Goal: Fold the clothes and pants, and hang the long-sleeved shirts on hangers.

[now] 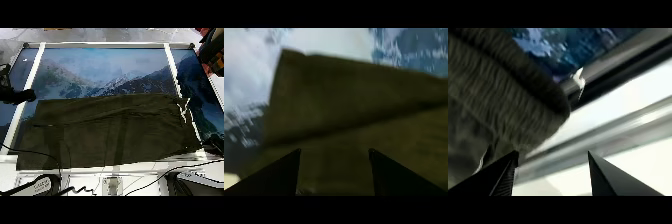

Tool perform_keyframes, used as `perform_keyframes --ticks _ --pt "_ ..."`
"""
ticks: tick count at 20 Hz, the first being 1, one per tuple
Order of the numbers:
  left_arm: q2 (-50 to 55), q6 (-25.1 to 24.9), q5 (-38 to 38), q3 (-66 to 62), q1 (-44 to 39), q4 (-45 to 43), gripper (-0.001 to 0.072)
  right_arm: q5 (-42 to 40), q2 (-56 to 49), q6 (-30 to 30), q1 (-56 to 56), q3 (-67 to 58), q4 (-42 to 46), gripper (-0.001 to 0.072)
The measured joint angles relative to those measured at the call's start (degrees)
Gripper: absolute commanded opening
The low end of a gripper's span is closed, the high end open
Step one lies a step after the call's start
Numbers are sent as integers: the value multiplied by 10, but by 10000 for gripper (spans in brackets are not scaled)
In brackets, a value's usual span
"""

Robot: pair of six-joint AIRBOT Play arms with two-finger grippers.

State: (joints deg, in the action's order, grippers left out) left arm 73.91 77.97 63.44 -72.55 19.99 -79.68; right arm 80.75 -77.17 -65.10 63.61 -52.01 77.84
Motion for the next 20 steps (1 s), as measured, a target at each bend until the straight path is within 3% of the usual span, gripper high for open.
perform_keyframes --ticks 2,6,10,13,20 --pt "0 7 42 0 0 1 464 -14 -14 1 1 5 -3 507" --pt "0 14 118 0 0 0 464 -26 -57 4 2 9 -40 432" --pt "-1 25 180 0 12 -51 463 -43 -78 26 2 11 -103 254" --pt "-1 29 250 0 43 -79 463 -63 -85 37 2 11 -126 48" --pt "-14 44 347 15 164 -100 463 -65 -86 43 2 11 -159 41"
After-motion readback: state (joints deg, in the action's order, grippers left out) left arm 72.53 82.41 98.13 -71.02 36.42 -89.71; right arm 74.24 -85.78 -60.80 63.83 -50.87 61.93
